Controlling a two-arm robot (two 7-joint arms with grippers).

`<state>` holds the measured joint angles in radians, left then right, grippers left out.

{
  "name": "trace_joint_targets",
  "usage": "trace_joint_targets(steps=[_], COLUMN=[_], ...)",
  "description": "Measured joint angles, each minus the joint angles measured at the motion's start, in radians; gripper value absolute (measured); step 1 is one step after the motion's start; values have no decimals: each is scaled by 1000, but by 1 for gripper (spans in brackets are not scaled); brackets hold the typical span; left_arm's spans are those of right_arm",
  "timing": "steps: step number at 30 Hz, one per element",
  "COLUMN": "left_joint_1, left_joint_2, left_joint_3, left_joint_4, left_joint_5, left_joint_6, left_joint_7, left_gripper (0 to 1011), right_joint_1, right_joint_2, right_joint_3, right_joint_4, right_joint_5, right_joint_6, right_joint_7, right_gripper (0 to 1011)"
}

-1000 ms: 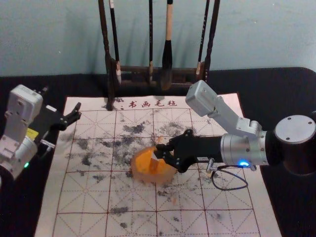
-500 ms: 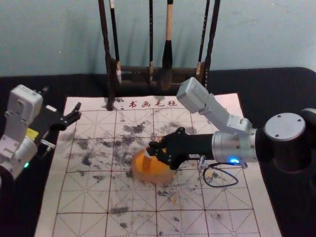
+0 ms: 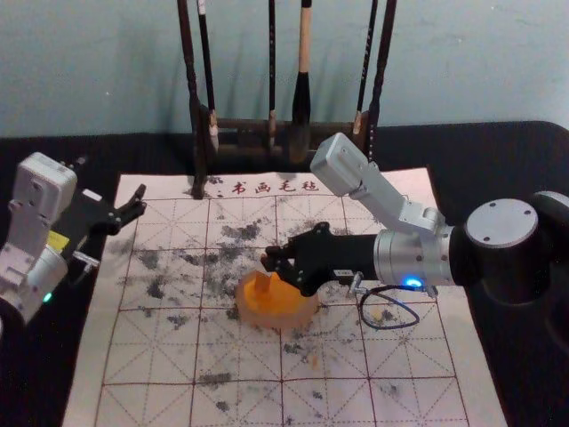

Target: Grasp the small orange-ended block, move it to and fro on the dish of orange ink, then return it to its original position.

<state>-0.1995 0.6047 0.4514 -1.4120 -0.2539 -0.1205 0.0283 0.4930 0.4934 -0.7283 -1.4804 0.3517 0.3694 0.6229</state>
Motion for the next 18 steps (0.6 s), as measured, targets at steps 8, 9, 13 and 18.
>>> trace_joint_targets(steps=[8,9,13,18], left_joint_1=[0,0,0,0], left_joint_2=[0,0,0,0], left_joint_3=[0,0,0,0], left_joint_4=[0,0,0,0], left_joint_5=[0,0,0,0], left_joint_6=[0,0,0,0], left_joint_7=[0,0,0,0], left_gripper=[1001,1001,1001,1001], right_joint_1=[5,5,5,5], right_joint_2=[-8,-8,-9,-6], right_joint_3=[11,12,18,22], right_joint_4=[15,15,17,17], right_joint_5=[-5,-5,-7,-10], right_joint_6=[0,0,0,0], right_joint_7=[-8,-8,-10,-10], right_gripper=[99,99,99,99])
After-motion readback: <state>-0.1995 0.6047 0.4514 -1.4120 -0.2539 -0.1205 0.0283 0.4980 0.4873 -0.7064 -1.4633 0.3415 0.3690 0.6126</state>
